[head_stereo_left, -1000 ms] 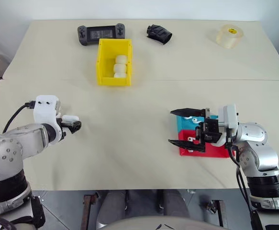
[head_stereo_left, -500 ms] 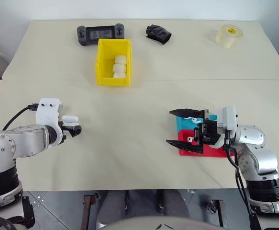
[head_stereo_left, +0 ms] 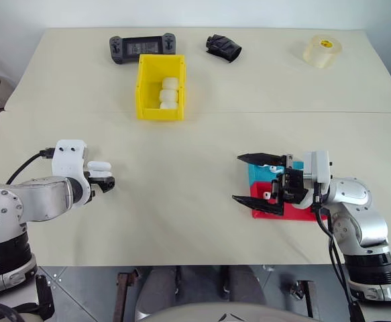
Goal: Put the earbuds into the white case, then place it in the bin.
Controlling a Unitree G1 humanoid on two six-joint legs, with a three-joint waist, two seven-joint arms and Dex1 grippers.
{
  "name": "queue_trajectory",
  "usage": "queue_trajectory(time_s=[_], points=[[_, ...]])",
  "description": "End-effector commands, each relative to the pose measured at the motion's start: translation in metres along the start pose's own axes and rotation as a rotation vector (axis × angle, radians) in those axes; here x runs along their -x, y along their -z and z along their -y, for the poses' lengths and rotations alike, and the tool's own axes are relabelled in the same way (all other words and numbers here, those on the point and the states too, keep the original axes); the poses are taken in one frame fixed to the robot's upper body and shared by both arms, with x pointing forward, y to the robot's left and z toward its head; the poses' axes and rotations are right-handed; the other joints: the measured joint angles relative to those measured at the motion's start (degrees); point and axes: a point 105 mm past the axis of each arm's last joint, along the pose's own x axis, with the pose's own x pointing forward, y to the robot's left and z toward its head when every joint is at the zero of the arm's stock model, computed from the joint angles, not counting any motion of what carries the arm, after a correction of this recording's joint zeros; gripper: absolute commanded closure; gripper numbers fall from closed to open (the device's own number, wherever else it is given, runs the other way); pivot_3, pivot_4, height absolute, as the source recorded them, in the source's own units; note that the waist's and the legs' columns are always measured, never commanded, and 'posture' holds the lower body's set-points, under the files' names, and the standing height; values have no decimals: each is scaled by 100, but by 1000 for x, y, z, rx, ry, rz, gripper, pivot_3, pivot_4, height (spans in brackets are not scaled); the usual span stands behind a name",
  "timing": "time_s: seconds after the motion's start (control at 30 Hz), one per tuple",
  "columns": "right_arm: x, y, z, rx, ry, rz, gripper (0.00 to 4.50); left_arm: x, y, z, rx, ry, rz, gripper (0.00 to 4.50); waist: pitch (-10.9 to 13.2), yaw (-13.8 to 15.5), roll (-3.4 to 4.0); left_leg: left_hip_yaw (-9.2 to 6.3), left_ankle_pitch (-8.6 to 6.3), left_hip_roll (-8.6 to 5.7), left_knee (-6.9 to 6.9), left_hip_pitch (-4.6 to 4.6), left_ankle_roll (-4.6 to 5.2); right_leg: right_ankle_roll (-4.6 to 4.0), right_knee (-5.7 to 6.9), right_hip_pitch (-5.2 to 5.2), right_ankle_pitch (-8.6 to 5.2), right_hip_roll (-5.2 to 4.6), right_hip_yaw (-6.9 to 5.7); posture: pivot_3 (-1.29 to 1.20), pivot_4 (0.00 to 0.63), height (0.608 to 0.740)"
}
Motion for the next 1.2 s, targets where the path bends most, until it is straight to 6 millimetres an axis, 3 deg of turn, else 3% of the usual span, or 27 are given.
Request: queue_trajectory(time_s=[0.03, 0.1, 0.53, 0.63, 0.77, 0.93, 1.07, 1.2], points=[[-3, -10, -3, 34, -12, 35, 0, -3, 2, -2, 10, -15, -13, 937, 0, -1, 0, 0, 0, 0, 0, 0, 0, 0, 0, 0, 0, 0, 0, 0, 150, 740], [-3, -10, -3, 35, -9, 35, 0, -3, 2, -2, 14, -16, -11, 1596, 0, -4, 0, 3, 0, 0, 0, 1, 0, 0, 0, 0, 0, 0, 2, 0, 150, 740], [-1, -9, -1, 36, 1, 32, 0, -1, 3, -6, 19, -23, 7, 1596, 0, -6, 0, 6, 0, 1, -2, 4, -1, 0, 0, 0, 0, 1, 5, 0, 150, 740], [-1, -9, -1, 35, 3, 28, 0, 7, -13, 1, 6, 41, 120, 1596, 0, -8, 0, 9, 0, 1, -3, 4, -2, -1, 0, 0, 0, 3, 4, 0, 150, 740], [2, -9, 0, 32, 10, 21, 0, 23, -26, 11, -45, 161, 274, 1596, 0, -15, 0, 14, -2, 2, -10, 1, -4, -2, -16, -2, -1, 4, 4, 0, 150, 740], [6, -10, 3, 39, 14, 4, 0, 55, -33, 46, -253, 491, 530, 1596, 1, -24, 2, 26, -4, 6, -19, -5, -7, -2, -47, -1, -1, 5, 5, 0, 150, 740], [9, -11, 6, 48, 34, -8, 0, 62, -36, 45, -308, 584, 648, 1596, 3, -17, 4, 37, -4, 13, -22, -5, -7, -7, -74, 0, -4, 11, 5, 0, 150, 740], [17, -13, 6, 54, 59, -29, 0, 71, -32, 69, -473, 787, 745, 1596, 3, 15, 4, 39, -7, 10, -20, -8, 0, -6, -72, 3, -3, 7, 4, 0, 150, 740]])
